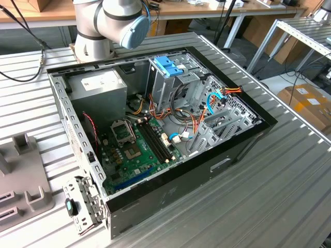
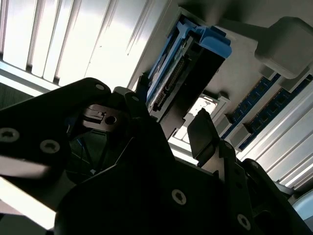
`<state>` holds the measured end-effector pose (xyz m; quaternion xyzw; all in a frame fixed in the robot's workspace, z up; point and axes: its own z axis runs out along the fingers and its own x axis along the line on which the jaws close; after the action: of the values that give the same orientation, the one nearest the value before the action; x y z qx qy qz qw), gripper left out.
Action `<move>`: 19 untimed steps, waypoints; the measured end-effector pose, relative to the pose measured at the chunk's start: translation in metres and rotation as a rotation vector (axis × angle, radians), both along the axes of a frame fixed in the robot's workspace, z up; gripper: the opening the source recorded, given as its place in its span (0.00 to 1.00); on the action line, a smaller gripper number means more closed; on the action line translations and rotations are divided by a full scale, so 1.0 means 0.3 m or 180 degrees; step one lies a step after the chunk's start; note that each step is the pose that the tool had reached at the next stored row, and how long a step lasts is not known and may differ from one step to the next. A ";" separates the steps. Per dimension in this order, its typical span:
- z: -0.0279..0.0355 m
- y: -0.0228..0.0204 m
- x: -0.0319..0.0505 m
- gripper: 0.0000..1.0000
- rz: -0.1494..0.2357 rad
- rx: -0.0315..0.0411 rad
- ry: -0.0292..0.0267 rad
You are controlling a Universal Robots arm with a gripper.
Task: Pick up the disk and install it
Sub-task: 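Pick up the disk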
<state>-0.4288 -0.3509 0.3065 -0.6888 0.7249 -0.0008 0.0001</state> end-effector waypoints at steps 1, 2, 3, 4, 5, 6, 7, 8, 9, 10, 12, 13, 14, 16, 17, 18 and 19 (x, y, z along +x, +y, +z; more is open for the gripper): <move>0.000 0.000 0.000 0.60 0.0000 0.0000 0.0000; 0.000 0.000 0.000 0.60 0.0000 0.0000 0.0000; 0.000 0.000 0.000 0.60 0.0000 0.0000 0.0000; -0.001 0.004 0.000 0.60 -0.0001 0.0000 -0.0001; 0.000 0.005 0.000 0.60 0.0000 0.0000 0.0000; 0.000 0.005 0.000 0.60 0.0000 0.0000 0.0000; 0.000 0.005 0.000 0.60 0.0000 0.0000 0.0000; 0.000 0.007 0.001 0.60 0.0000 0.0000 0.0000; 0.000 0.008 0.002 0.60 0.0000 0.0000 0.0000; -0.001 0.008 0.003 0.60 0.0000 0.0000 0.0000; -0.001 0.008 0.007 0.60 0.0000 0.0000 0.0000; -0.001 0.008 0.008 0.60 0.0000 0.0000 0.0000; -0.001 0.008 0.008 0.60 0.0000 0.0000 0.0000; -0.001 0.008 0.009 0.60 0.0000 0.0000 0.0000; -0.001 0.008 0.009 0.60 0.0000 0.0000 0.0000; -0.001 0.008 0.009 0.60 0.0000 0.0000 0.0000; -0.001 0.008 0.009 0.60 0.0000 0.0000 0.0000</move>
<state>-0.4262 -0.3485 0.3061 -0.6888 0.7249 -0.0008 0.0001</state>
